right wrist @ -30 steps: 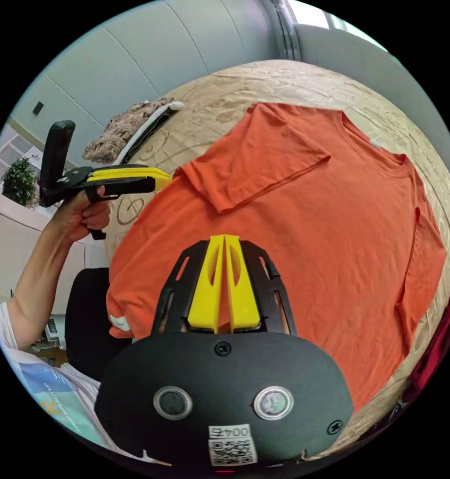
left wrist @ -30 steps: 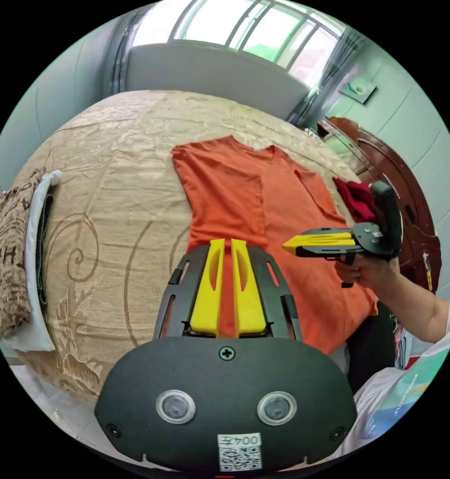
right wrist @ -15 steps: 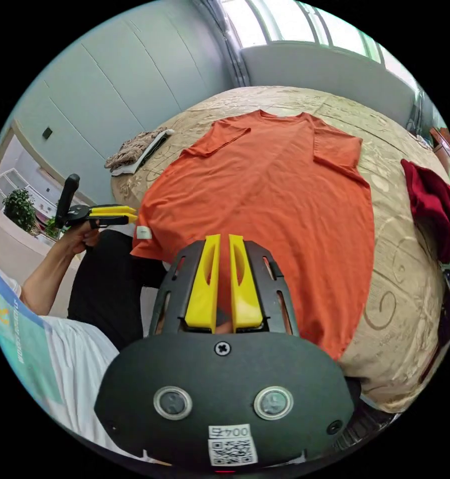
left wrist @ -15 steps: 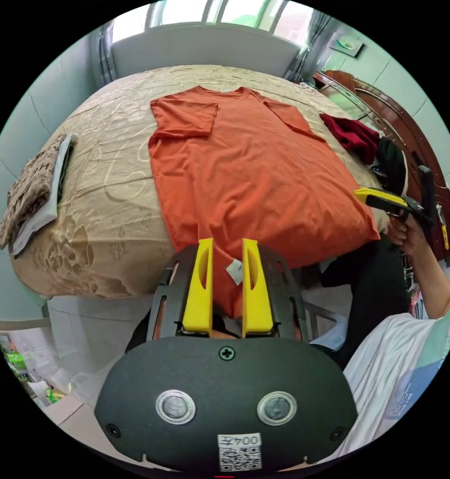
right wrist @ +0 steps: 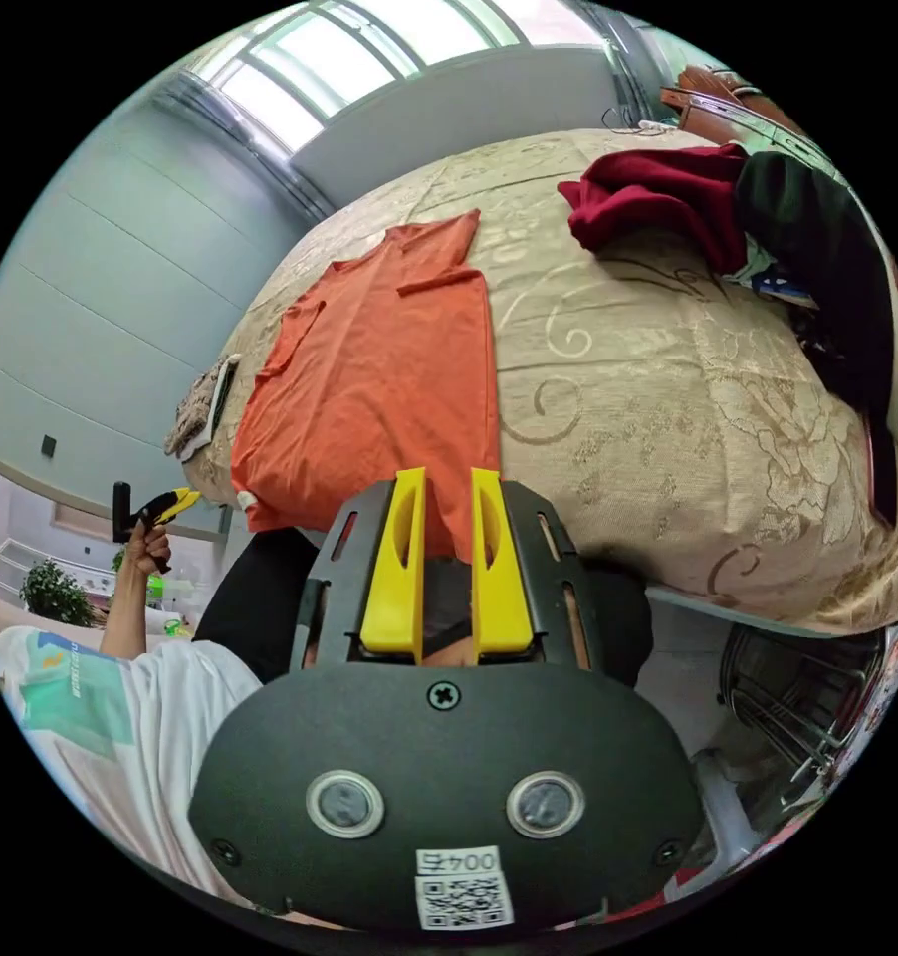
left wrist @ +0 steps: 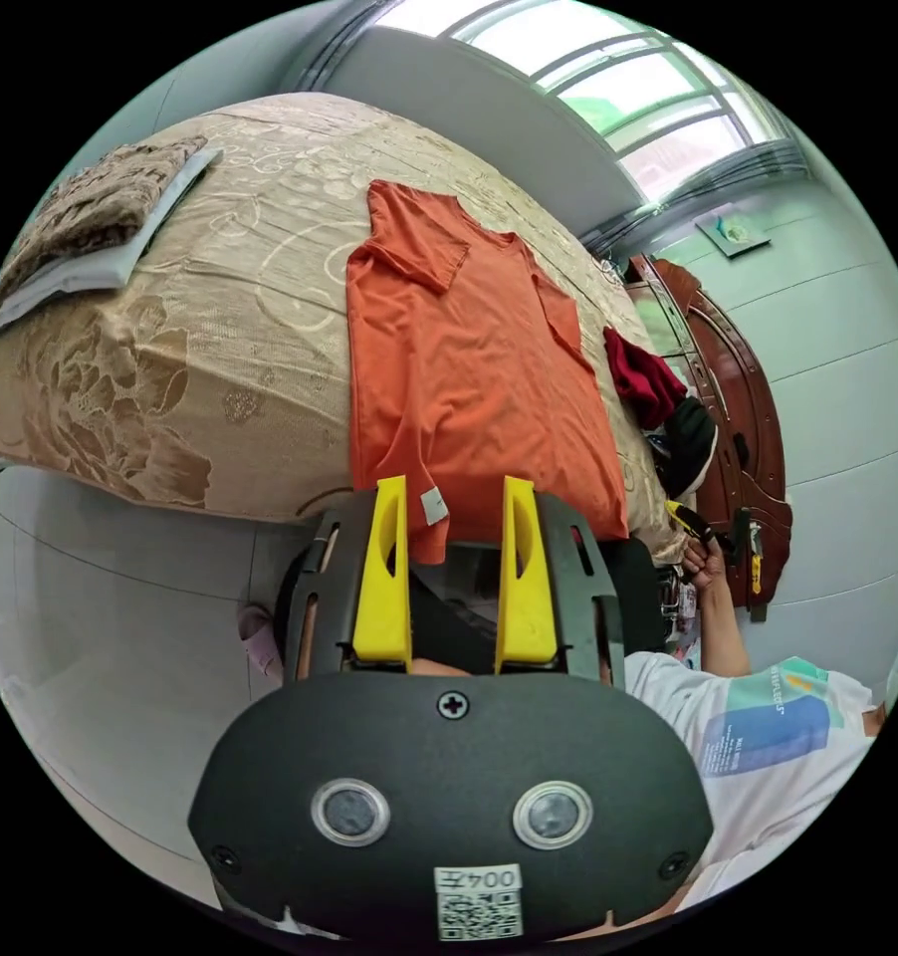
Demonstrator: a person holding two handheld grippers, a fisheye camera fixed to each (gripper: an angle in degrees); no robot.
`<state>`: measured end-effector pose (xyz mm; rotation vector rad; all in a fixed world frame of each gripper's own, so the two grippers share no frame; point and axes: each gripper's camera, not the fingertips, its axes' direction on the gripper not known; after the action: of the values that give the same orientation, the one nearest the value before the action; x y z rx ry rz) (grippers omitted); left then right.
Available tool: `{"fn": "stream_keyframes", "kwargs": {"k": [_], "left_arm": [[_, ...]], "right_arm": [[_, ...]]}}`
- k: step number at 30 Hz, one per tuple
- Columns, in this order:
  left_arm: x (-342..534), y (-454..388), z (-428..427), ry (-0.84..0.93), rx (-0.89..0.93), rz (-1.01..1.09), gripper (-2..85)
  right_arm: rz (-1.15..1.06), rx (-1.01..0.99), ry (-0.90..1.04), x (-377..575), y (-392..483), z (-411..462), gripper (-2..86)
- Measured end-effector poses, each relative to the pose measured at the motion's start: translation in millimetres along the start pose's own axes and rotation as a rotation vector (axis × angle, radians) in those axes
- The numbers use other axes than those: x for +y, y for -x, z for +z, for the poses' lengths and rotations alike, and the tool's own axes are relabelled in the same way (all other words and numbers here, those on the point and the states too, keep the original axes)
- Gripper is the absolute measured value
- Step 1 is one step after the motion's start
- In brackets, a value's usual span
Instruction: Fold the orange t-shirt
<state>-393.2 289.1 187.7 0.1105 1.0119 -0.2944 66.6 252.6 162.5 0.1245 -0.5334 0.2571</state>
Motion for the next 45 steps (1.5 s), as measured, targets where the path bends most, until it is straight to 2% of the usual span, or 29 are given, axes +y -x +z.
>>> {"fn": "stream_keyframes", "kwargs": {"k": [4,7,12,21,29,34,39,45], "left_arm": [[27.3,32.5,4.2,0.110,-0.046,-0.032,14.3],[43.4,58.5,-0.4,0.154,0.057,-0.074,15.5],[55.7,104.8,-22.3,0.111,0.247,-0.172,17.2],[74.7,176.4,-38.2,0.033,0.375,-0.308,18.4],[73.2,194.2,-55.7,-0.035,0.464,-0.225,19.2],[75.9,195.5,-74.0,-0.065,0.585,-0.158,17.3],[83.5,203.0,-99.9,-0.077,0.616,-0.153,11.8],[102.1,220.4,-151.7,-0.128,0.650,-0.140,8.7]], "right_arm": [[0.047,0.041,0.144,21.9,-18.3,36.6,10.1],[0.148,-0.003,0.173,28.0,-38.3,50.6,11.4],[0.244,-0.067,0.165,36.1,-62.1,58.1,13.2],[0.318,-0.093,0.175,54.7,-85.9,73.3,13.0],[0.336,-0.085,0.201,62.6,-92.9,80.6,13.2],[0.353,-0.090,0.215,63.9,-94.6,86.3,11.9],[0.318,-0.005,0.230,65.5,-89.3,88.9,2.9],[0.236,-0.052,0.210,75.3,-90.4,74.6,1.5]]}}
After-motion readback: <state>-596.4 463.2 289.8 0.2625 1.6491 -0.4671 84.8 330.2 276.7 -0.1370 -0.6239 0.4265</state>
